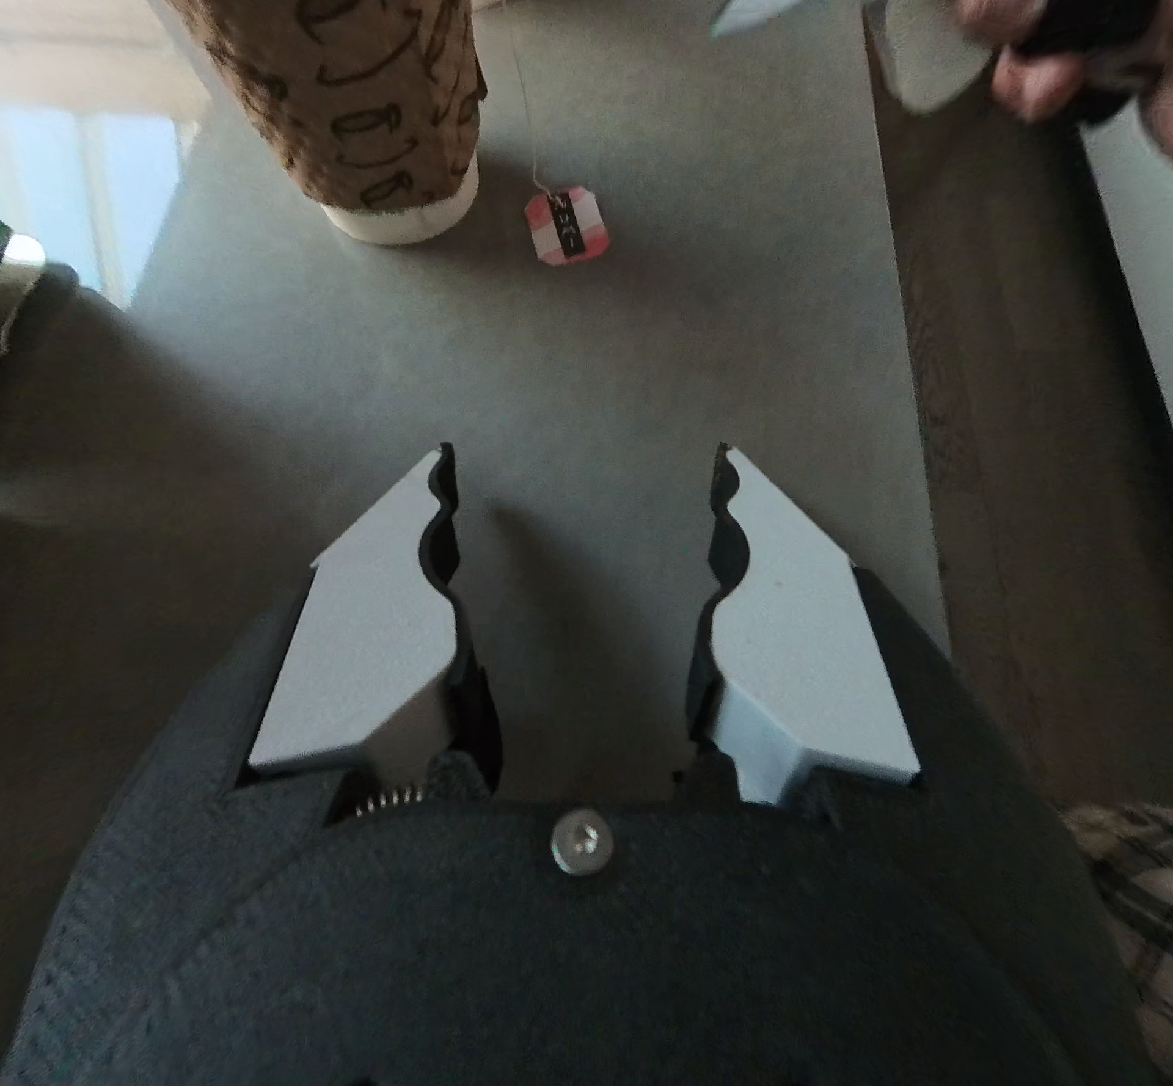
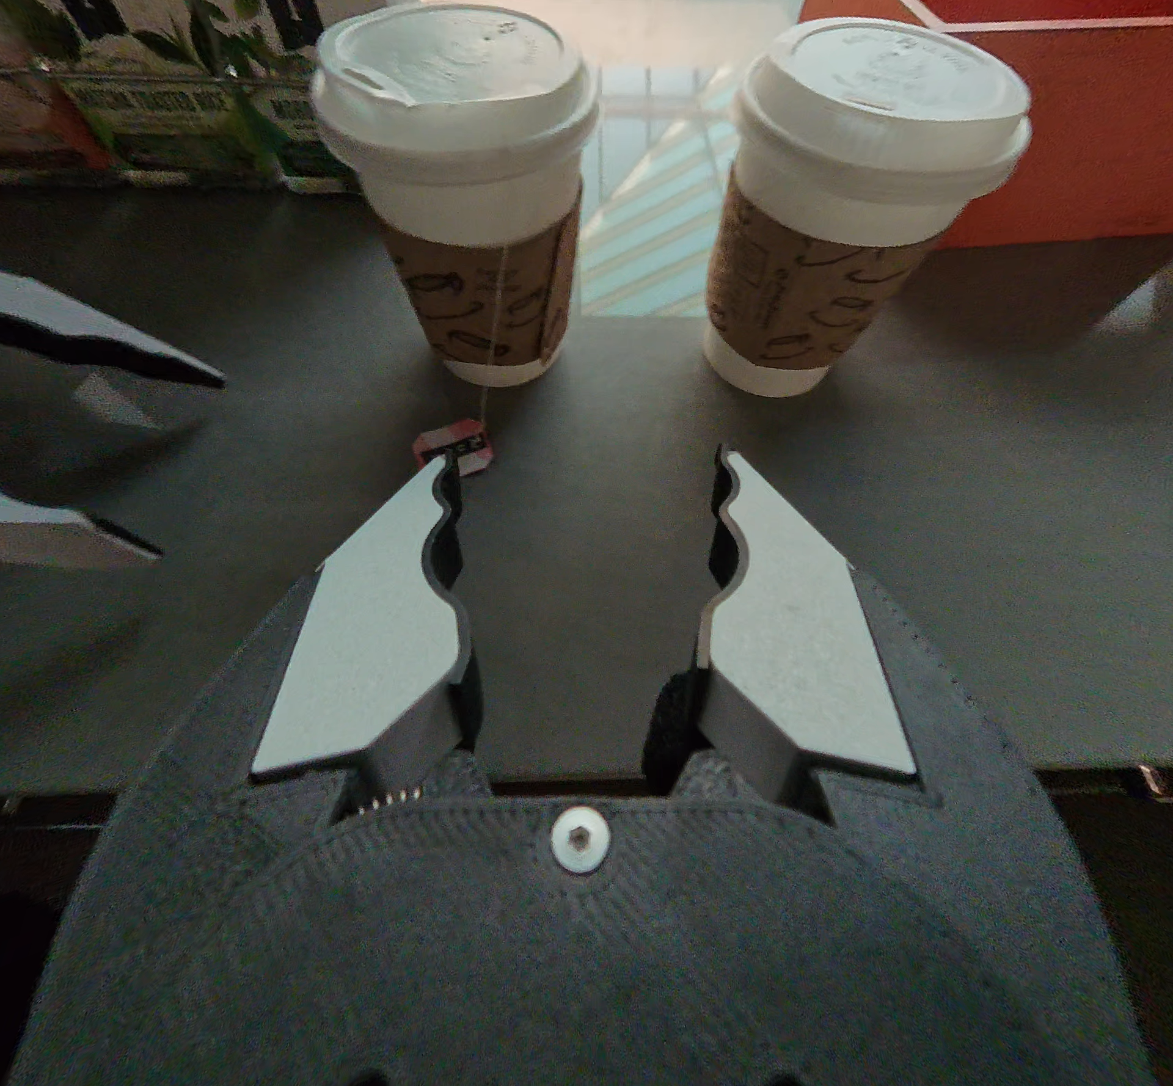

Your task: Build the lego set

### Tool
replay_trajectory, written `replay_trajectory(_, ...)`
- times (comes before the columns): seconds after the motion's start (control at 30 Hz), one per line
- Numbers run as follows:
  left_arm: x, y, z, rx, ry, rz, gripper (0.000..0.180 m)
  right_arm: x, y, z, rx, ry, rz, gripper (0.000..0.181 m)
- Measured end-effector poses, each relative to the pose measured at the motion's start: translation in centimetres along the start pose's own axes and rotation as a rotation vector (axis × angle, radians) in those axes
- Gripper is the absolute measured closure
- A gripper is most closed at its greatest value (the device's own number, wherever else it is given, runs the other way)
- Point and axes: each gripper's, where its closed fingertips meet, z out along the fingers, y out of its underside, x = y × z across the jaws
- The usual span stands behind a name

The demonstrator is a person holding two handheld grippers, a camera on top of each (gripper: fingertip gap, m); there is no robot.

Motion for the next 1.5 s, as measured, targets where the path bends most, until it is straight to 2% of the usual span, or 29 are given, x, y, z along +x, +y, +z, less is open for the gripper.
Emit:
replay_trajectory(0.07, -0.9, -1.4, 0.3, 0.037, -0.019, 0.001, 0.097, -1.3, -0.1, 0.6, 0.018, -0.034, -0.008, 0.108)
replay_trajectory(0.17, -3.7, -3.5, 1.2, 0.065, -0.045, 0.010, 0.100, -2.7, -1.0, 1.9, 0.021, -0.074, -0.018, 0.113)
replay_trajectory(0.3, -5.7, -6.5, 2.9, 0.110, 0.050, 0.019, 0.121, -4.0, -3.0, 4.3, 0.072, -0.144, 0.010, 0.127)
replay_trajectory(0.37, -6.9, -6.8, 3.9, 0.087, 0.046, 0.029, 0.131, -3.4, -3.8, 5.4, 0.098, -0.148, 0.048, 0.128)
replay_trajectory(0.5, -7.0, -7.8, 5.3, 0.104, 0.090, -0.008, 0.127, -3.3, -3.4, 7.4, 0.052, -0.186, 0.043, 0.131)
replay_trajectory(0.9, -6.2, -7.6, 6.5, 0.091, -0.045, 0.076, 0.108, -2.3, -4.3, 8.4, 0.015, -0.368, -0.141, 0.133)
replay_trajectory(1.13, -6.1, -7.5, 6.6, 0.060, -0.058, 0.084, 0.108, -1.8, -4.4, 9.2, -0.061, -0.458, -0.176, 0.134)
replay_trajectory(1.2, -6.0, -7.4, 6.5, 0.060, -0.032, 0.076, 0.122, -1.5, -4.3, 9.1, -0.068, -0.447, -0.168, 0.136)
replay_trajectory(1.23, -5.2, -7.5, 6.4, 0.072, 0.027, 0.061, 0.139, -1.3, -4.2, 9.0, -0.070, -0.432, -0.152, 0.137)
replay_trajectory(1.3, -5.1, -7.1, 6.4, 0.062, 0.032, 0.046, 0.134, -1.5, -3.9, 8.5, -0.081, -0.430, -0.124, 0.134)
replay_trajectory(1.43, -5.1, -6.3, 5.9, 0.053, 0.045, 0.020, 0.125, -1.7, -2.2, 8.0, -0.133, -0.369, -0.090, 0.143)
replay_trajectory(1.5, -5.0, -6.2, 5.4, 0.054, 0.048, 0.009, 0.123, -1.7, -1.2, 8.0, -0.171, -0.334, -0.100, 0.156)
